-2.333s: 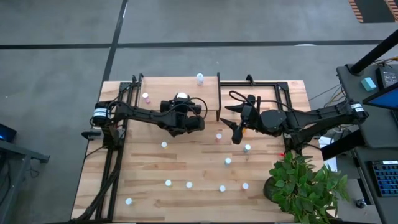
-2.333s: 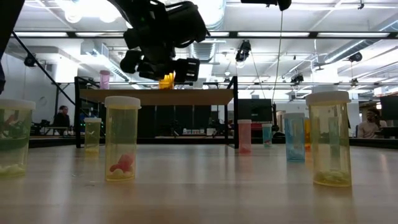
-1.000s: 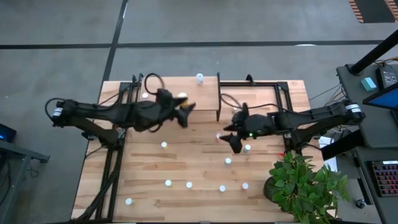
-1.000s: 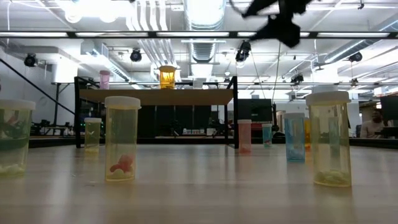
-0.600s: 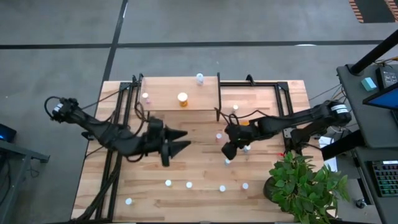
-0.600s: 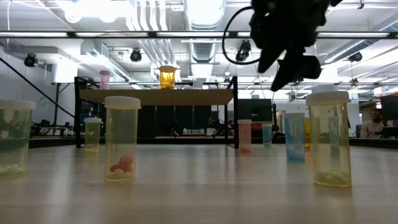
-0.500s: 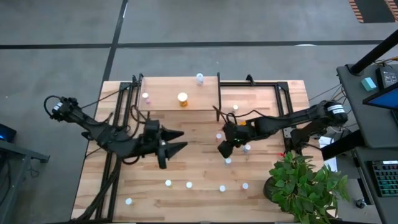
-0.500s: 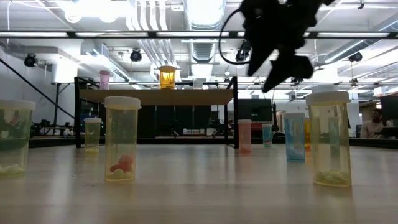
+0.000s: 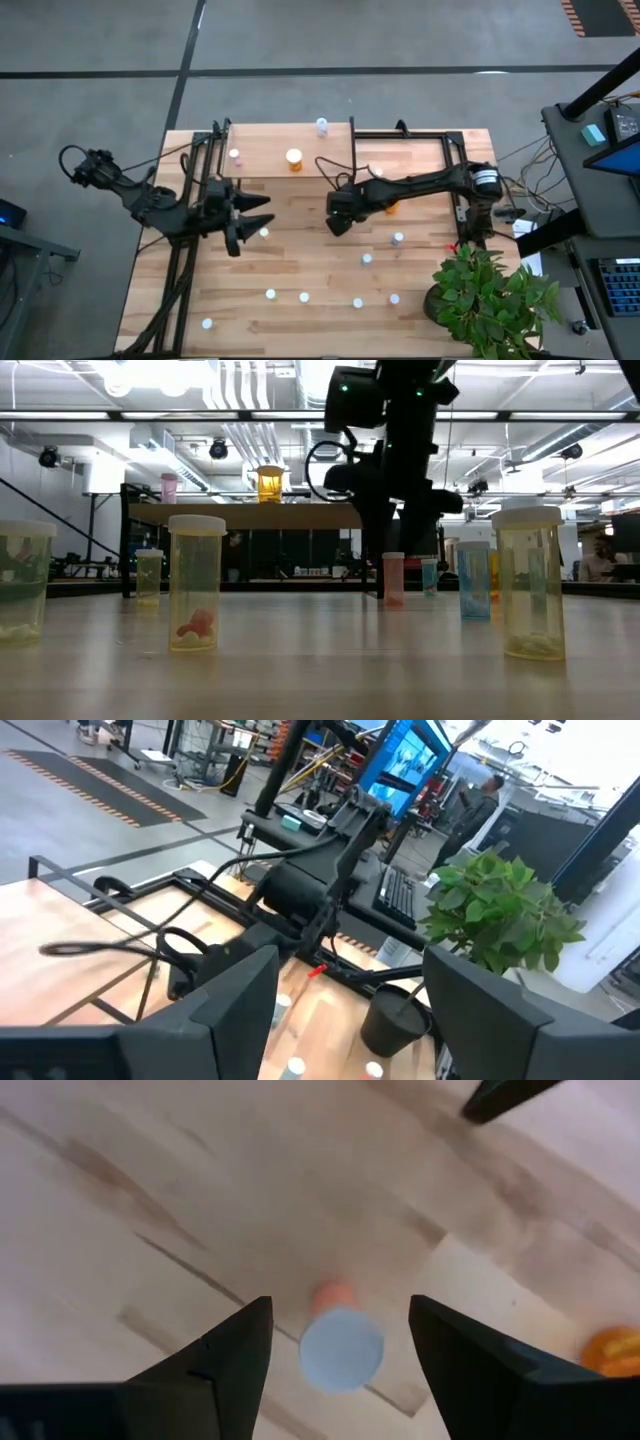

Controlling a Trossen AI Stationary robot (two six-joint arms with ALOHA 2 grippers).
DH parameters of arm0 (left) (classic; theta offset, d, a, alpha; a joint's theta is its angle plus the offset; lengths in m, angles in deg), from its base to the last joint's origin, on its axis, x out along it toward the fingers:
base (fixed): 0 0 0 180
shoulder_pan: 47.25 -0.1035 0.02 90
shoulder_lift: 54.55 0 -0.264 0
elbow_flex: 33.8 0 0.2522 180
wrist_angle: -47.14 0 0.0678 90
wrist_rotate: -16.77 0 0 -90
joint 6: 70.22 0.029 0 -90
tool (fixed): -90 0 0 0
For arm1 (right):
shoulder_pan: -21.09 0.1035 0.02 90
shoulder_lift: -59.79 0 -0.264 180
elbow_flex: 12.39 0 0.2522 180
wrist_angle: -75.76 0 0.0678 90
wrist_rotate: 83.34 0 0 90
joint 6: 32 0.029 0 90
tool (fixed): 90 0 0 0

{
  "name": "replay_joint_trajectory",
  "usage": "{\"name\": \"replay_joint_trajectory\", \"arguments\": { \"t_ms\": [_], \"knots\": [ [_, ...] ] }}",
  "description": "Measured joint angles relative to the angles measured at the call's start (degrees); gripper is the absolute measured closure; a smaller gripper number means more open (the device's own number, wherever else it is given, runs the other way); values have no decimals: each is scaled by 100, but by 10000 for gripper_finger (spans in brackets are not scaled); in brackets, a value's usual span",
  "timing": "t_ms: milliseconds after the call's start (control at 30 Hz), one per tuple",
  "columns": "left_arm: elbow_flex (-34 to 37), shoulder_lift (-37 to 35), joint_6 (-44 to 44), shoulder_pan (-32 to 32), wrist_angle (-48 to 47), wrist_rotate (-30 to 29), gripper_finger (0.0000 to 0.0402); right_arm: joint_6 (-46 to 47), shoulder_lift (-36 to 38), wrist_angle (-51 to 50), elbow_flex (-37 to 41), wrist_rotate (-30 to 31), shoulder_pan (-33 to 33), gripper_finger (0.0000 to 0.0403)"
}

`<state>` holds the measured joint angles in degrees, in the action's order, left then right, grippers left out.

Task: Pick and place medicine bottles onto shelf by color
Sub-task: Put the red pill bottle on the shelf

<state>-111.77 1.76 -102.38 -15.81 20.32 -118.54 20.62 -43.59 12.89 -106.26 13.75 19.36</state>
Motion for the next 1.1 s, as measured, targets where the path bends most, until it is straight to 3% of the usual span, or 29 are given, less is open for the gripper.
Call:
{"name": "replay_joint_trajectory", "arguments": {
  "t_ms": [267, 667, 933, 1100],
  "knots": [
    [243, -192, 37, 0, 4, 3, 169, 22, -444, -513, -422, 44, 72, 202],
    [230, -225, 155, 0, 50, 3, 169, 81, -313, -539, -450, 44, 99, 297],
    [230, -225, 149, 0, 52, 3, 169, 18, -185, -864, -491, -56, 281, 290],
    [230, -225, 146, 0, 52, 3, 169, -335, 457, -1236, -501, -555, 676, 293]
  ]
}}
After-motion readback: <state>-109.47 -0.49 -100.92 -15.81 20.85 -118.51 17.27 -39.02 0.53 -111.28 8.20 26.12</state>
